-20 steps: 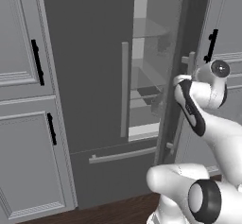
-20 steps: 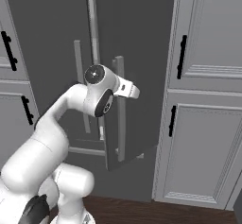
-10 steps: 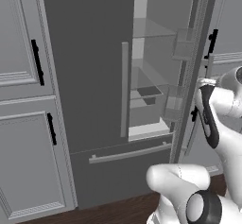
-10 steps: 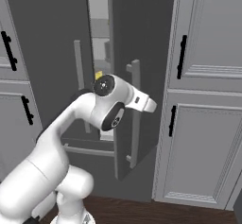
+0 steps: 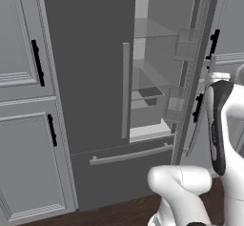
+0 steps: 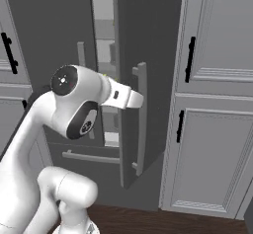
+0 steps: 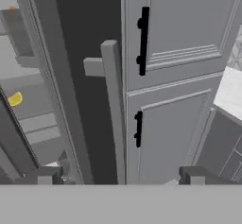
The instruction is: Grab a lemon wedge from the fridge and one ice cube from the ice bowl, and put them in the glass of lemonade.
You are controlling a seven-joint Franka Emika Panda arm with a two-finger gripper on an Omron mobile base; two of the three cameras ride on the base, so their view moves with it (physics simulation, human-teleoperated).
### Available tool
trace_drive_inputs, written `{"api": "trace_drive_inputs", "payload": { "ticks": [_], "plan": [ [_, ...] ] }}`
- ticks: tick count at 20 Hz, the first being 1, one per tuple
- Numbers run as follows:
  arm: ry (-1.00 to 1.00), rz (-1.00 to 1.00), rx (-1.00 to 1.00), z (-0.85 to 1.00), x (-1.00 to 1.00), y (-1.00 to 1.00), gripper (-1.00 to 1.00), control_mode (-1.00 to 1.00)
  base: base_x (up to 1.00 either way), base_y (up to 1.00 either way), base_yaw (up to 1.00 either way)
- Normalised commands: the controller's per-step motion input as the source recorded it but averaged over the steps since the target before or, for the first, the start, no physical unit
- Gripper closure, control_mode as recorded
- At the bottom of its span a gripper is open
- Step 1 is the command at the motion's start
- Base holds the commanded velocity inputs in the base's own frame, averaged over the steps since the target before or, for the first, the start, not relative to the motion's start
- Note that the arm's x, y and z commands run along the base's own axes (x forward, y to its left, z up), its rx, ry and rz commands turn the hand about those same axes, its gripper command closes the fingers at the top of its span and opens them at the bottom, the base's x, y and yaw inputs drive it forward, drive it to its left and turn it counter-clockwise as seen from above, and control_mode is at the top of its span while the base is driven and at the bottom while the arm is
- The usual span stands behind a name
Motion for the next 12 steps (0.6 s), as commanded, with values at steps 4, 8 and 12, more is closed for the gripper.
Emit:
{"api": "trace_drive_inputs", "payload": {
  "ticks": [4, 8, 12],
  "plan": [
    [0.06, 0.15, -0.3, 0.32, -0.37, 1.0, -1.0, -1.0, 0.0, 0.0, 0.0],
    [0.21, 0.21, -0.44, 0.02, 0.07, 1.0, -1.0, -1.0, 0.0, 0.0, 0.0],
    [0.34, 0.16, -0.52, -0.15, 0.27, 0.98, -1.0, -1.0, 0.0, 0.0, 0.0]
  ]
}}
